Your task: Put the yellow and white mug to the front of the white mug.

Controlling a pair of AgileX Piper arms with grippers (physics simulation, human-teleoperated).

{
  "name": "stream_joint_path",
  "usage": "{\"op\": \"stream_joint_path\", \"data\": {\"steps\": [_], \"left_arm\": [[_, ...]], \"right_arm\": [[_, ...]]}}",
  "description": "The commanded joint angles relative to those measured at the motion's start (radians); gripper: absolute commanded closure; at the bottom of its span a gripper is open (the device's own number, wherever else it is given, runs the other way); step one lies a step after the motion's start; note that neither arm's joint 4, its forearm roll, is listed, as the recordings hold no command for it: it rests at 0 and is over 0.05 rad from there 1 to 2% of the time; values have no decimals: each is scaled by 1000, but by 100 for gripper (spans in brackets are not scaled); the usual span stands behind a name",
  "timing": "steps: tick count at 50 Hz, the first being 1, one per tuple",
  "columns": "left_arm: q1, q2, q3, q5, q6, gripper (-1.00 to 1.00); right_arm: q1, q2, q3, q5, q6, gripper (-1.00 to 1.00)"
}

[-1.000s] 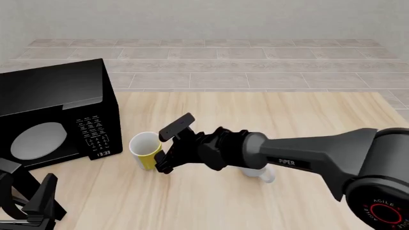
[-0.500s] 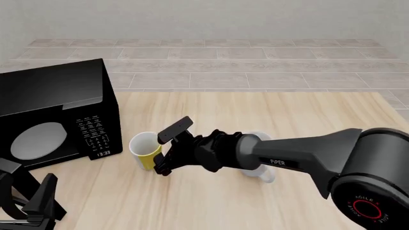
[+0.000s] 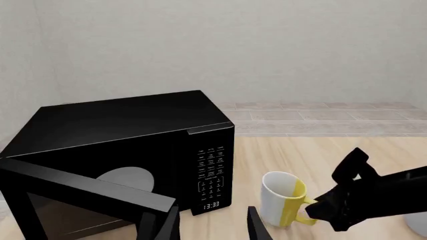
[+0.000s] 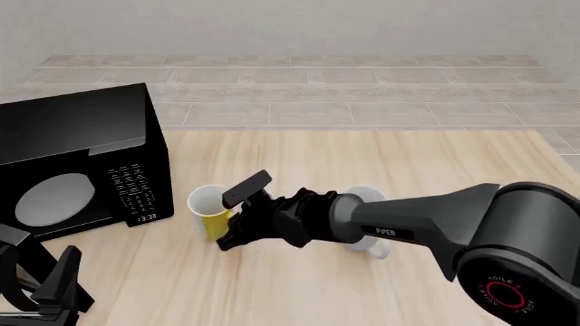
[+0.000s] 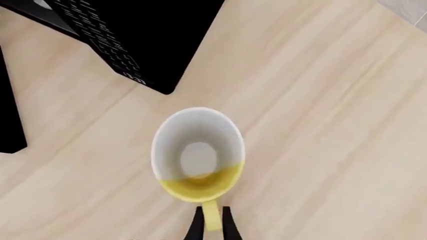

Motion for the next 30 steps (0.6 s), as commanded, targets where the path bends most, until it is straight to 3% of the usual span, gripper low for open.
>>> {"op": "stream_joint_path", "data": {"steps": [1,15,30], "left_arm": [[0,0,0,0,0,-100],[0,0,0,0,0,-100],[0,0,0,0,0,-100]], "right_arm": [[1,1,5,1,8,100],[-3,-58,15,25,-22,100],[-38,-217,-21,119,-84,100]]}}
